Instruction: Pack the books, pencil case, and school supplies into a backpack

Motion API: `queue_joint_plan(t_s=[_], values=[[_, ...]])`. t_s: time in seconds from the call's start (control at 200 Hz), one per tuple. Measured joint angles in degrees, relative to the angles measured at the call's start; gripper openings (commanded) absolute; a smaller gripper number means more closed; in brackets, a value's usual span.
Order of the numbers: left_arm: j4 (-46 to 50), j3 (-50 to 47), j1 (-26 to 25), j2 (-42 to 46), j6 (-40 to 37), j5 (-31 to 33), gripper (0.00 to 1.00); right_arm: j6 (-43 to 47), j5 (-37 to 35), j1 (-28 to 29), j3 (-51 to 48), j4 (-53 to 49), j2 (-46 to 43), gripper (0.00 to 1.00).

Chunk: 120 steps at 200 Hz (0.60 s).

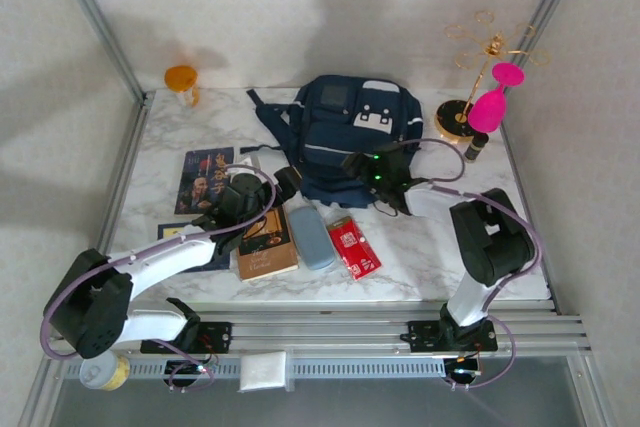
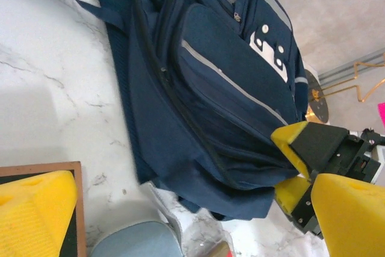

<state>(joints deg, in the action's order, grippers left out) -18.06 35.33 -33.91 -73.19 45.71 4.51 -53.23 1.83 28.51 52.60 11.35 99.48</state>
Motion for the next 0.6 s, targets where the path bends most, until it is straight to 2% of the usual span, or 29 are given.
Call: queue_joint_plan(t_s=[0.17,0.29,0.456,0.601], values=[[4.5,3.3,0.4,0.4,-1.1,1.6,0.99,-1.2,-0.3,7.5,3.5,-1.8,1.2,0.99],[5.8,4.7,0.4,0.5,-1.4,1.7,0.99,-0.7,-0.3,8.3,3.2,-3.1,-2.1,0.99],[6.1,4.9,0.2,-0.9,-0.4,0.4,0.99,2.7,0.3,1.3,2.1,-7.8,-8.8,0.99],[6.1,6.5,-0.9,-6.0,1.7,-1.2,0.99,5.8,1.1,-7.6,1.5,-10.6,-9.4,0.99]])
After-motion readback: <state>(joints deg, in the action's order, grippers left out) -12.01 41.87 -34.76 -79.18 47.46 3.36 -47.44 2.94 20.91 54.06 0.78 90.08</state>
